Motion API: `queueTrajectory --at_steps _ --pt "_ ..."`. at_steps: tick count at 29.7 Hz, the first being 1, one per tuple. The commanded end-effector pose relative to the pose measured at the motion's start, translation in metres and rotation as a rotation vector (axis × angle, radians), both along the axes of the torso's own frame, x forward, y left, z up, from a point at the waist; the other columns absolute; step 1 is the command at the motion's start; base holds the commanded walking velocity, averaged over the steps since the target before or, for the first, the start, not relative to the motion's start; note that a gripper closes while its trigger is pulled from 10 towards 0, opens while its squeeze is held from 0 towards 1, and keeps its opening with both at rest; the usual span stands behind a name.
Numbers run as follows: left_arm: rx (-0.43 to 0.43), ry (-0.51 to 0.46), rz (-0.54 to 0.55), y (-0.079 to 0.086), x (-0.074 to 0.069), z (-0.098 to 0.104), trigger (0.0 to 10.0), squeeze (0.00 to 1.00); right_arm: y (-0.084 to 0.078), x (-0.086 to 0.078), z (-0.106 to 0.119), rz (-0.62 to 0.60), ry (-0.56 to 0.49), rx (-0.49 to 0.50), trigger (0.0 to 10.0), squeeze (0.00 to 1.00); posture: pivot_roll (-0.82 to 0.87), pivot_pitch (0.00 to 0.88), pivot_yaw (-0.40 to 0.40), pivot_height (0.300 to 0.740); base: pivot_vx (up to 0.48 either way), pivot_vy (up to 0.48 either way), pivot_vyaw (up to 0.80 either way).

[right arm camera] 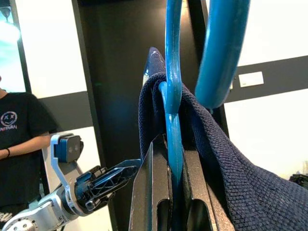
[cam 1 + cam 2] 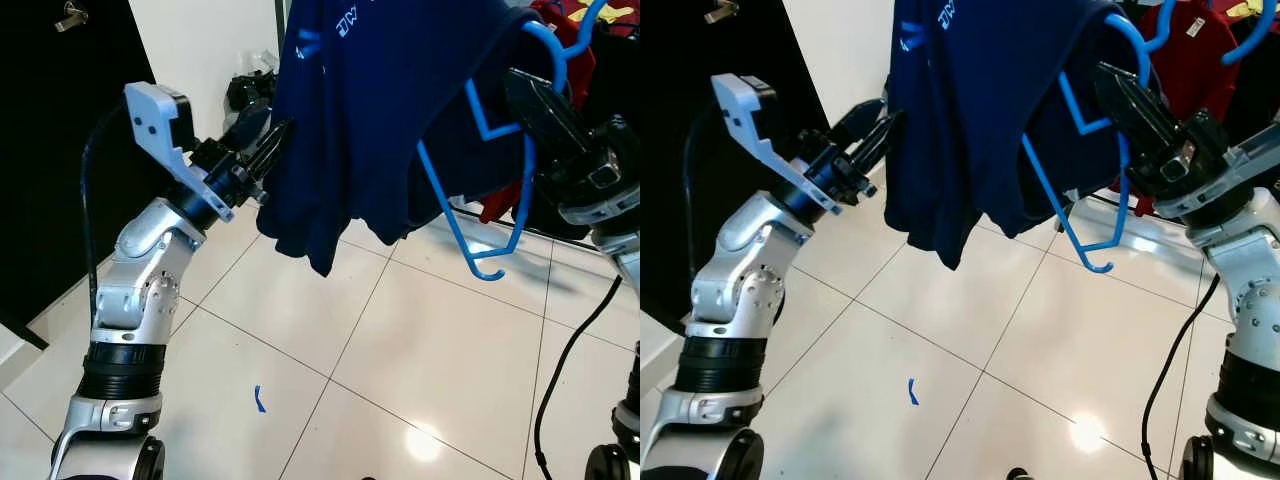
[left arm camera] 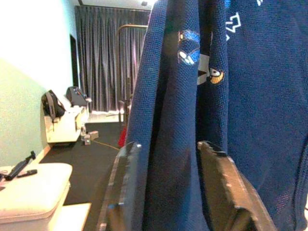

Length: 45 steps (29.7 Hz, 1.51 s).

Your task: Hang hanger

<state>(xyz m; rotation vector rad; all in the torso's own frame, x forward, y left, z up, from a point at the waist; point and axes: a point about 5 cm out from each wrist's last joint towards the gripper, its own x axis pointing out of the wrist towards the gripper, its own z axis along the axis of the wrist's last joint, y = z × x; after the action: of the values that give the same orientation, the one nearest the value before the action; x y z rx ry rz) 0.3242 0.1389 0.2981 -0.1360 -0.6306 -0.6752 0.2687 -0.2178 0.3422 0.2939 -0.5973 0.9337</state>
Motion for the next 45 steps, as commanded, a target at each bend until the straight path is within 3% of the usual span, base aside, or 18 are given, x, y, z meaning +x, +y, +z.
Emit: queueTrajectory --at_steps 1,9,10,20,21,28,38,45 --pt "0.011 0.01 0.01 0.001 0.0 -0.005 10.0 1.0 0.002 -0.005 0.008 0.022 -0.056 0.015 10.0 0.0 0.0 0.148 0.052 0.74 0.0 0.0 0.0" --pt "-0.021 0.011 -0.039 -0.016 -0.003 -0.007 10.0 1.0 0.004 -0.007 0.008 0.028 -0.058 0.015 10.0 0.0 0.0 0.15 0.053 0.74 0.0 0.0 0.0" --pt "-0.028 0.01 -0.05 -0.017 -0.004 -0.007 10.0 0.0 0.004 -0.007 0.008 0.028 -0.058 0.015 10.0 0.0 0.0 0.15 0.053 0.74 0.0 0.0 0.0" --pt "-0.03 0.013 -0.016 -0.038 0.005 -0.007 10.0 0.0 0.013 -0.01 0.008 0.068 -0.067 0.012 10.0 0.0 -0.01 0.149 0.054 0.74 0.0 0.0 0.0" --pt "-0.03 0.014 -0.023 -0.039 0.005 -0.008 0.0 0.0 0.013 -0.01 0.008 0.066 -0.067 0.011 10.0 0.0 -0.02 0.148 0.058 0.74 0.0 0.0 0.0" --pt "-0.03 0.014 -0.027 -0.038 0.004 -0.009 0.0 0.0 0.011 -0.01 0.007 0.054 -0.064 0.013 10.0 0.0 -0.02 0.149 0.058 0.74 0.0 0.0 0.0" --pt "-0.009 0.021 0.071 -0.007 0.001 -0.013 0.0 0.0 0.003 -0.002 0.007 -0.024 -0.044 0.035 10.0 0.0 0.0 0.153 0.049 0.74 0.0 0.0 0.0" --pt "0.013 0.05 0.052 -0.009 -0.005 -0.024 0.0 0.0 0.001 0.003 0.008 -0.064 -0.034 0.059 10.0 0.0 0.0 0.156 0.049 0.74 0.0 0.0 0.0"
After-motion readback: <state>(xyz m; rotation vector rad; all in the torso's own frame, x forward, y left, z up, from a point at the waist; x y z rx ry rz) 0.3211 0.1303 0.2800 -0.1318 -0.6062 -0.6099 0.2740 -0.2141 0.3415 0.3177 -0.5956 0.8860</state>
